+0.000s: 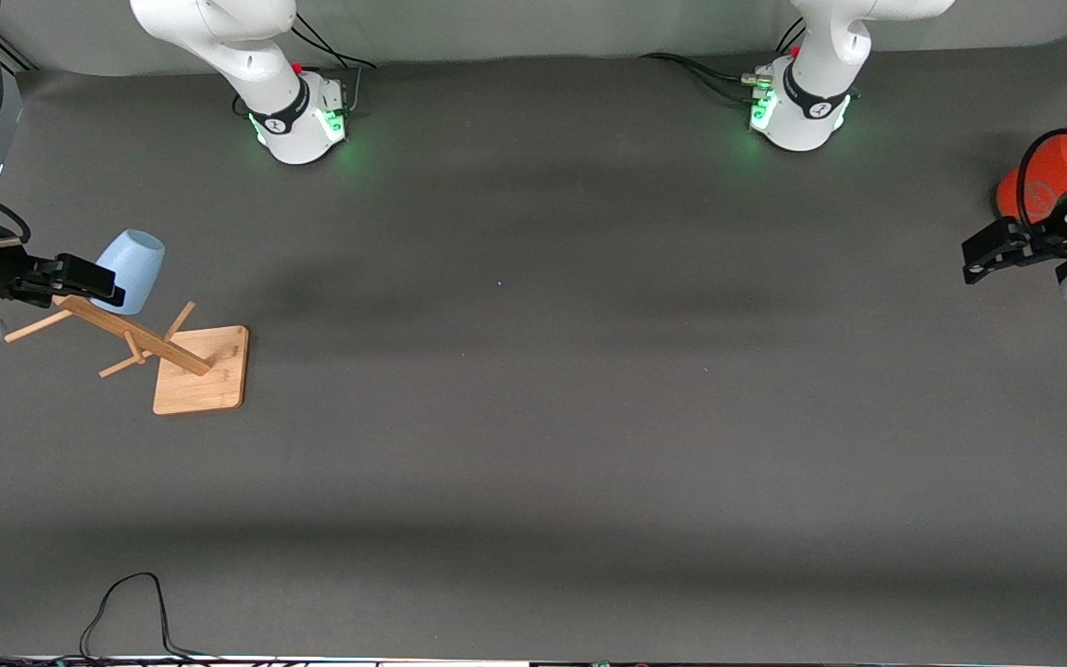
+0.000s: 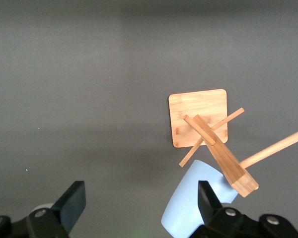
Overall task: Rotate and upright cup with both arms
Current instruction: 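Pull the light blue cup away from the wooden stand with the right gripper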
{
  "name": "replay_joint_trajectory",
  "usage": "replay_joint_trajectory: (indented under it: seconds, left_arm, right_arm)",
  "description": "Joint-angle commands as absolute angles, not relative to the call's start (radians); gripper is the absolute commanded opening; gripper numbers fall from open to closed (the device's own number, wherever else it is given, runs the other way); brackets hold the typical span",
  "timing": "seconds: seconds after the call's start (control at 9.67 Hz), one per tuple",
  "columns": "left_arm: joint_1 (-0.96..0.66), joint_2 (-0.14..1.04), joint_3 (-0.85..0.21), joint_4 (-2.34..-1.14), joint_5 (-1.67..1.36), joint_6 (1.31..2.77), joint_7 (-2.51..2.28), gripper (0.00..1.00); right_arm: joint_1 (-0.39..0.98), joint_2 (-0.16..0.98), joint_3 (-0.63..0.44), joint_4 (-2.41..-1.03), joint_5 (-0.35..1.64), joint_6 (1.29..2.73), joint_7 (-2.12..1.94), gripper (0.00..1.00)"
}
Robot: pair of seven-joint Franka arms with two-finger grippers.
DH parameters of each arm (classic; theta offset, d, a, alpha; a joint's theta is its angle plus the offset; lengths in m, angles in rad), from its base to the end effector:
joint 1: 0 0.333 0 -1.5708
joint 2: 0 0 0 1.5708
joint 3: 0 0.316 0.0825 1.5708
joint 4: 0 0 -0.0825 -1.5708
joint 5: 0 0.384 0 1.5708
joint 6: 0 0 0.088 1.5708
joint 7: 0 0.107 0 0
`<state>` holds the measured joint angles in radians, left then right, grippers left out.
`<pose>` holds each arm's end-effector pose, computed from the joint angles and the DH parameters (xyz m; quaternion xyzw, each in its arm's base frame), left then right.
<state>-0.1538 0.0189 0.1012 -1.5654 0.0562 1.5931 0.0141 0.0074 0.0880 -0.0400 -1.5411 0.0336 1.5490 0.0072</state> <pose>0.5620 -0.0242 0.6187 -0.9990 0.0338 -0.0050 0.0290 0.5771 -0.0142 0.5869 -0.9989 0.0202 0.0398 0.0155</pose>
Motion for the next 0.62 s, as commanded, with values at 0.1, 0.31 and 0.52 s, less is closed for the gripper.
replay_joint_trajectory:
  seconds: [0.1, 0.31, 0.52]
  left_arm:
    - [-0.166, 0.034, 0.117, -1.523, 0.060, 1.569, -0.003, 1.00]
    - [-0.153, 0.034, 0.117, -1.520, 0.057, 1.566, -0.005, 1.00]
    - [-0.129, 0.028, 0.118, -1.532, -0.010, 1.560, -0.005, 1.00]
  right_arm:
    - [0.014, 0.080, -0.046, -1.548, -0.001, 1.563, 0.002, 1.00]
    - [0.015, 0.078, -0.046, -1.548, 0.002, 1.563, 0.003, 1.00]
    - [0.014, 0.081, -0.046, -1.546, 0.002, 1.562, 0.003, 1.00]
